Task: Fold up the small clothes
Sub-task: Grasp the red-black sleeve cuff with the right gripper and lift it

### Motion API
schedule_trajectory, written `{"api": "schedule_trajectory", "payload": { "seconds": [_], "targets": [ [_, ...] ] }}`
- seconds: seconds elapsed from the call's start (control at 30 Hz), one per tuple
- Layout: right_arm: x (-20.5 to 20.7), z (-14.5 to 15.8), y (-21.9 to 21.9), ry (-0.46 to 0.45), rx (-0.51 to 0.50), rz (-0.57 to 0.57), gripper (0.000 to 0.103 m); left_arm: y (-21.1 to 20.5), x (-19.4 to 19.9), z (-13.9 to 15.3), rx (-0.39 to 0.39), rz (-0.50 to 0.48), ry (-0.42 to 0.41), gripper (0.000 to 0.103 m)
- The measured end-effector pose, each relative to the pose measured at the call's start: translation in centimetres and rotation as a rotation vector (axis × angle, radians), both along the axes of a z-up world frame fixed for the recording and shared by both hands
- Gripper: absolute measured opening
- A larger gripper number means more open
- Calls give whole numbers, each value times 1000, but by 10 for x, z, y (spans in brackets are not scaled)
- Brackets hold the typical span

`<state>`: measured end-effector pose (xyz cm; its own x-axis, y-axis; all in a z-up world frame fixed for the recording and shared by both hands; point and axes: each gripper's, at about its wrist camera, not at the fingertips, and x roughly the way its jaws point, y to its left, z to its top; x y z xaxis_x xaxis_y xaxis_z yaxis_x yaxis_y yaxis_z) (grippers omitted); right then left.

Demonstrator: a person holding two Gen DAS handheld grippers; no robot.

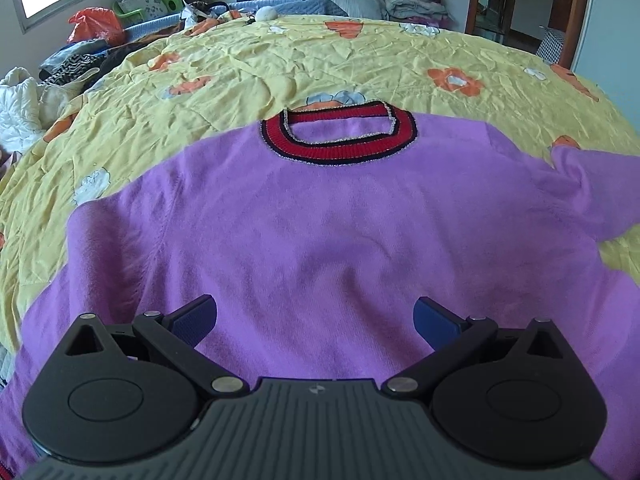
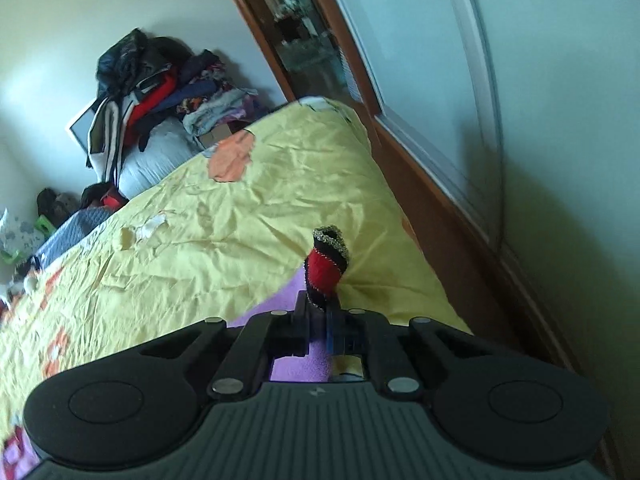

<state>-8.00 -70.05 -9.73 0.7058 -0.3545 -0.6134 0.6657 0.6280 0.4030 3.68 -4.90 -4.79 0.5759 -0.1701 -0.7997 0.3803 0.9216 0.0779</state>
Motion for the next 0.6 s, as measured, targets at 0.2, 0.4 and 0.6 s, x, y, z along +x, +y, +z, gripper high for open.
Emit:
{"api": "schedule_trajectory", "payload": {
  "seconds": [0.2,0.4,0.6],
  "targets": [
    [-2,45,54,-78,-72,115,6,9,-7,4,-16,4,-7,103],
    [2,78,147,-165,-103,296,6,22,-11,2,-1,21,-12,103],
    [18,73,248,-217,-14,477,6,38,-12,0,63,51,-52,103]
  ]
}}
